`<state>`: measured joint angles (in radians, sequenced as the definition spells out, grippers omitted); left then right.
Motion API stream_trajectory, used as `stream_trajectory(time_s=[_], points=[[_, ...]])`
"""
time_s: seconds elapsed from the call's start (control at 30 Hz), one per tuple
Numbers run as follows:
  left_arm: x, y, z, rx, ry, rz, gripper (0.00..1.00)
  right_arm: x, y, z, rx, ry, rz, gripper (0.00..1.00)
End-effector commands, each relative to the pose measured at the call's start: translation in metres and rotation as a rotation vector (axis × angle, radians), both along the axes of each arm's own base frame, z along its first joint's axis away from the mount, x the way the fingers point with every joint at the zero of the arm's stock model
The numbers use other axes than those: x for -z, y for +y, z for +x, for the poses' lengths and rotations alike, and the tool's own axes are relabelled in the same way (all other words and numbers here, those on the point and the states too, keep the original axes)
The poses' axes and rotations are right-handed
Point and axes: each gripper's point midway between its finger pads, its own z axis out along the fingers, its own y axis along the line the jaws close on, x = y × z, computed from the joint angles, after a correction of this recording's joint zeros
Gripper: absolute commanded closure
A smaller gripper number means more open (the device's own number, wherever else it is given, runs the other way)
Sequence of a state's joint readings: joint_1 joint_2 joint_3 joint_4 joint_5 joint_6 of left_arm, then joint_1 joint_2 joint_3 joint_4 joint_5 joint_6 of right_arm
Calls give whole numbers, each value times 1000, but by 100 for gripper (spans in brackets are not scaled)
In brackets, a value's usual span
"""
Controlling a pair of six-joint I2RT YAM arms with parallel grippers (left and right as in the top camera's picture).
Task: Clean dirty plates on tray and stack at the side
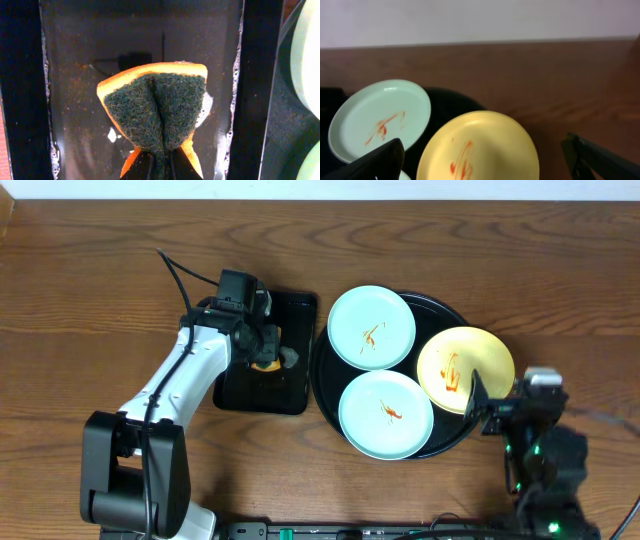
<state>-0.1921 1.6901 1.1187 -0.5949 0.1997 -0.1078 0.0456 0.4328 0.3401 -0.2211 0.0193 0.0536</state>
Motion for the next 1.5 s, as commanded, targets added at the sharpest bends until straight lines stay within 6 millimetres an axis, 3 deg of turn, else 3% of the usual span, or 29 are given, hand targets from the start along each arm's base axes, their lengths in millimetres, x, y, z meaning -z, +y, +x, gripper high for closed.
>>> stream_trajectory(time_s=[0.0,0.23,0.4,0.53,0.73,0.97,1.27,1.47], points=[[-6,1,0,-3,-14,5,93,-14,3,13,11,88,51,1],[-4,2,-6,-3,11,9,92,-19,7,35,-30,355,-23,1],[-4,2,-6,-3,10,9,92,-26,36,45,-170,373,75,1],[-6,1,-8,-1,12,0,93,-21,56,40,-265,410,149,1],[-33,-6,-11,11,-38,-44,93,24,70,9,-309,663,245,18],[-73,-21,-13,57,-160,-72,93,81,85,-30,-293,959,335,30],[-74,-50,-24,141,-160,-83,92,132,100,-52,-212,1109,419,31],[-74,-67,-32,193,-159,-88,92,151,103,-51,-189,1086,445,43]])
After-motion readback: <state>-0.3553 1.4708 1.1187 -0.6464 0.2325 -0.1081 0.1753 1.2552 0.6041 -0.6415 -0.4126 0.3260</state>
